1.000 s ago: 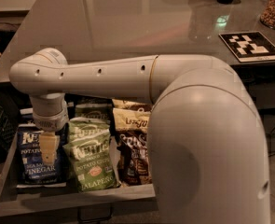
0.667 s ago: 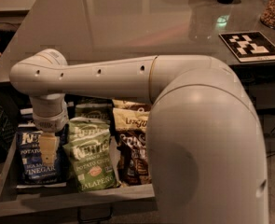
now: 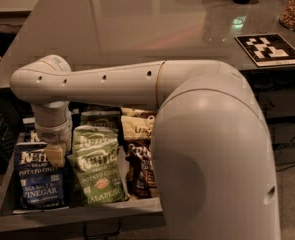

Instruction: Pick blue chip bag from top drawer and place on counter

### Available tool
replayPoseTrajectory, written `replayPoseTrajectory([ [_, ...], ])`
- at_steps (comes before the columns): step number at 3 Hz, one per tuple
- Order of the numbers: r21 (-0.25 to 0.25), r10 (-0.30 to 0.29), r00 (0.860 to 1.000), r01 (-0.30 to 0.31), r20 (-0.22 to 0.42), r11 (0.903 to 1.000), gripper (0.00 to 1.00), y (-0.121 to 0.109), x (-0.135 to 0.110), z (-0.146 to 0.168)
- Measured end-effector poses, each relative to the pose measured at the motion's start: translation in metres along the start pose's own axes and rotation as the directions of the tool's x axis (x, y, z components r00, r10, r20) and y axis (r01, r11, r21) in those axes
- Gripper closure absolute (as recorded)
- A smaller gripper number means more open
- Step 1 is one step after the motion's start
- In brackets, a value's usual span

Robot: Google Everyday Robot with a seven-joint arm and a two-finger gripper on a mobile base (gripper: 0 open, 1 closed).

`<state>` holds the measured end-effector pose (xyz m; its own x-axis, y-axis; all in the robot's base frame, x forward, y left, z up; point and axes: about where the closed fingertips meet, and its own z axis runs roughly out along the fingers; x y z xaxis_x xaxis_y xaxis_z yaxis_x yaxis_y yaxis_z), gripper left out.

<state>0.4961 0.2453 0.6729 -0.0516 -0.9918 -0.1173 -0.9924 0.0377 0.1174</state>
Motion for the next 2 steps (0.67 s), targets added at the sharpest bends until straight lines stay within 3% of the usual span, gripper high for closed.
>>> replayPoseTrajectory([
  [2,0.0,0.0,1.0,0.0,0.0,1.0,0.97,0.0,0.0,0.0],
])
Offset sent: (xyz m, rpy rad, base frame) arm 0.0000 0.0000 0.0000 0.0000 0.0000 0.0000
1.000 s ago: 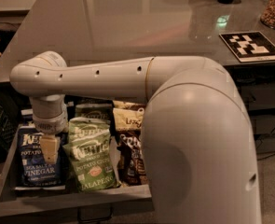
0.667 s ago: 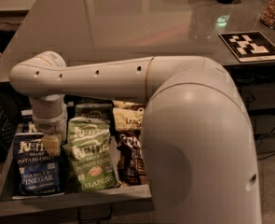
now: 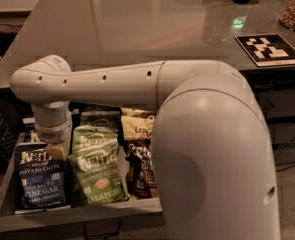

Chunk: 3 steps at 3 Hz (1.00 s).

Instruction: Pick blue chip bag from top drawer and place on counter

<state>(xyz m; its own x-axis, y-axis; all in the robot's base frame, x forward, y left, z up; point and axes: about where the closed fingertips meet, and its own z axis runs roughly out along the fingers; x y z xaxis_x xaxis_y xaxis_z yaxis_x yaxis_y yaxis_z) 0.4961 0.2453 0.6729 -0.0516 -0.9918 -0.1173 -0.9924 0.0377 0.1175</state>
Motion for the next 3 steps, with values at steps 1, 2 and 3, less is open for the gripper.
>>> replayPoseTrajectory([
  [1,0.0,0.0,1.0,0.0,0.0,1.0,1.0,0.0,0.0,0.0],
  [2,0.009,-0.019,1.0,0.019,0.004,0.9998,1.0,0.004,0.001,-0.004],
  [3,0.033,-0.041,0.997,0.039,0.062,0.9987,1.0,0.022,0.005,-0.024],
])
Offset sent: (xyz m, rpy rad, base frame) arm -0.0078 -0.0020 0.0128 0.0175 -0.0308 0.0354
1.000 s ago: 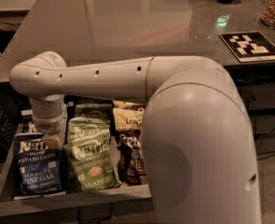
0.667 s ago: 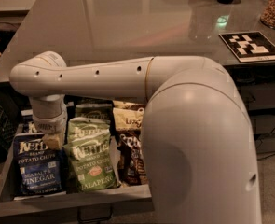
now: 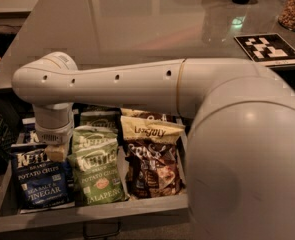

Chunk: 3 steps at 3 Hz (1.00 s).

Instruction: Pick blue chip bag from top drawer and place on counter

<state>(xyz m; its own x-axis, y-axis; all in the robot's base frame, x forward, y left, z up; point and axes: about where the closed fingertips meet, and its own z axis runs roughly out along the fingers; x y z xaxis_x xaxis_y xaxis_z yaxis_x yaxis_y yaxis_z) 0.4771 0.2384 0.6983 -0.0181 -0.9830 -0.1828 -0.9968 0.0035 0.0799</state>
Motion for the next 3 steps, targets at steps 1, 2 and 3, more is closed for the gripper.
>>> replayPoseTrajectory([
  [1,0.022,-0.01,0.999,0.008,0.051,0.9997,1.0,0.015,0.004,-0.023],
  [2,0.051,-0.037,0.995,0.032,0.091,0.9982,1.0,0.028,0.004,-0.047],
  [3,0.087,-0.074,0.99,0.063,0.121,0.9942,1.0,0.041,0.003,-0.072],
])
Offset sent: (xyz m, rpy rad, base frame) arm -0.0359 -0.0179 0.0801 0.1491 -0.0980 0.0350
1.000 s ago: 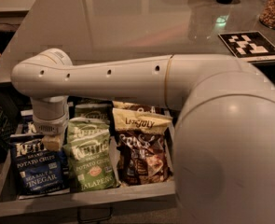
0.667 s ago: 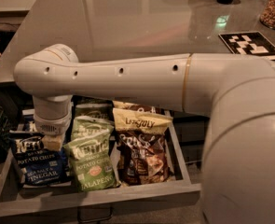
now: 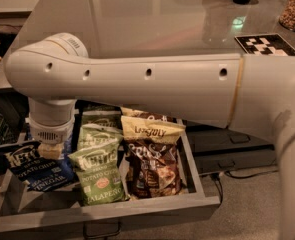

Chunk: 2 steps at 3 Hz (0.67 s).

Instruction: Pick blue chip bag from top drawer and place on counter

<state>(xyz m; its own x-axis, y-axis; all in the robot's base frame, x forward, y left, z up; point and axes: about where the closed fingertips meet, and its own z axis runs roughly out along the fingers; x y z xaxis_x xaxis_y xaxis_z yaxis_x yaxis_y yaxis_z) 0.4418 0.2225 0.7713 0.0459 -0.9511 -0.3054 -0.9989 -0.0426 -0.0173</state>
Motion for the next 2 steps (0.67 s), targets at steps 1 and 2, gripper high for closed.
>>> replayPoseTrajectory([
  [1,0.033,-0.033,0.999,0.032,0.021,0.9989,1.0,0.012,-0.004,-0.026],
  [2,0.063,-0.065,0.997,0.063,0.033,0.996,1.0,0.021,-0.006,-0.051],
])
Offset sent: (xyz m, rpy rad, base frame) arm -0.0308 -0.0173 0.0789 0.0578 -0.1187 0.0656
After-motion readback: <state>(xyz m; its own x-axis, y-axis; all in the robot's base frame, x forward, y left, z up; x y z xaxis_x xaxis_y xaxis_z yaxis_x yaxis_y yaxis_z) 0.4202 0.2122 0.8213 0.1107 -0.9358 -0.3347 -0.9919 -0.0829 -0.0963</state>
